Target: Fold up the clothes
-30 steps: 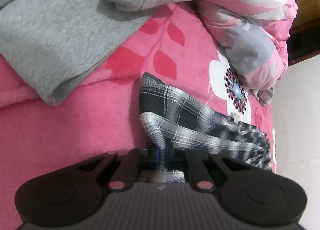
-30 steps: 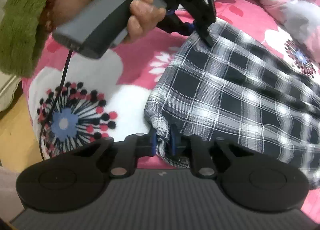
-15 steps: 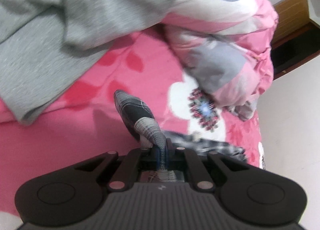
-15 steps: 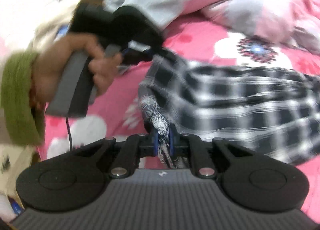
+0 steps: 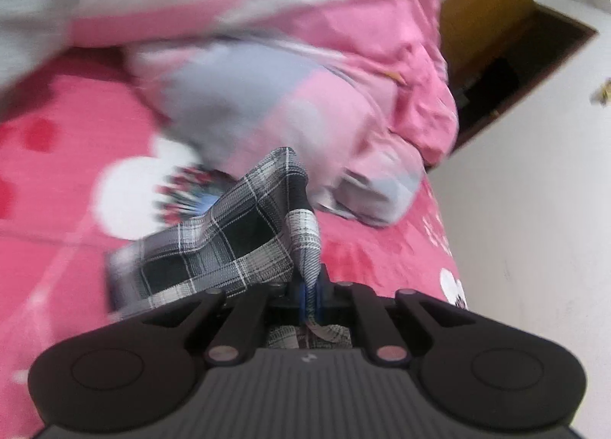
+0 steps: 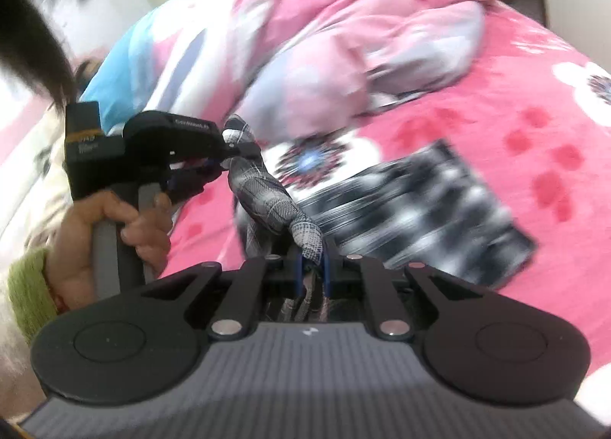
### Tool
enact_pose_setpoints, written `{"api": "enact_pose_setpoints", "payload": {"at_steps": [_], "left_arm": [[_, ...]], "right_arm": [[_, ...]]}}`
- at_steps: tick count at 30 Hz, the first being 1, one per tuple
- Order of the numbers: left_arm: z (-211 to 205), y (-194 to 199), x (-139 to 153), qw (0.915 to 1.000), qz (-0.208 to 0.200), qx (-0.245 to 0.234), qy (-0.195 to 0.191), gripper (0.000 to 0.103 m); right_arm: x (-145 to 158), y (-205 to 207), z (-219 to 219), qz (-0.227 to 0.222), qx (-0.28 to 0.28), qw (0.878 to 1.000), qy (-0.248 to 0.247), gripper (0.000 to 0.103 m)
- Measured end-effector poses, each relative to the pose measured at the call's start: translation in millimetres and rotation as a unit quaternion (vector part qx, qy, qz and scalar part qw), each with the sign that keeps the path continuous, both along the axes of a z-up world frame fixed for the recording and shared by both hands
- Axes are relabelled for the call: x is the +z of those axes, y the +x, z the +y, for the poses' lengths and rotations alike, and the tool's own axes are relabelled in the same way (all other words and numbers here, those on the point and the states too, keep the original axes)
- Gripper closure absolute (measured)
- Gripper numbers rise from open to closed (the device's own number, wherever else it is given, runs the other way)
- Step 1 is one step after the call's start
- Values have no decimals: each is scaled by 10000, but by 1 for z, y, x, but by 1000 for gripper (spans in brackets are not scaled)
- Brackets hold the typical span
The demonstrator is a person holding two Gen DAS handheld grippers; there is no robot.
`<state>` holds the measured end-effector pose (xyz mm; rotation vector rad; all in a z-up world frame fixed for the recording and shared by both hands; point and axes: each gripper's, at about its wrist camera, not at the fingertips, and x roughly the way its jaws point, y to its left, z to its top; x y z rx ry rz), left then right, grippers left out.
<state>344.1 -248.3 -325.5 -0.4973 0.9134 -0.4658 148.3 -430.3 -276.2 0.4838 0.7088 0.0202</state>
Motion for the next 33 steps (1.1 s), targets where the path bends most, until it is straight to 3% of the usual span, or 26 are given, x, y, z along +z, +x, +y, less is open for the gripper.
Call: {"api": "enact_pose_setpoints", "payload": {"at_steps": [8,13,16,19,22,24,26,28,31,33], "left_arm": [[-91,2,-26,9983,-27,-478,336,98],[-116,1,-29,9968,-184,-610,491,98],[-133,4,-41,9940,-116,-935,556,96],[-130,5,-42,9942,-89,-991,419,68],[-118,5,-38,9955,-81,-920,187,56],[-110,5,-36,9961,-76,-873,33,48],[-101,4,-34,9965,-68,-821,-119,44],[-73,4,-23,9981,66,-607,-62,42],[-27,-4,-15,9981,329,-406,322,42],[1,-12,-17,9958,629,-373,552,42]], "right_arm": [[-36,-1,-74,239,-599,9972,375,95],[-49,-7,-98,274,-899,9936,628,95],[-62,-12,-109,336,-1136,9902,743,95],[-89,-14,-125,689,-1487,9811,1030,91],[-107,-24,-145,1124,-1971,9628,1469,90],[-99,-29,-152,1074,-2069,9629,1362,85],[-83,-30,-154,914,-2022,9705,942,81],[-65,-19,-149,680,-1612,9834,479,79],[-52,19,-128,302,-404,9987,-52,79],[-53,51,-109,135,539,9977,-382,79]]}}
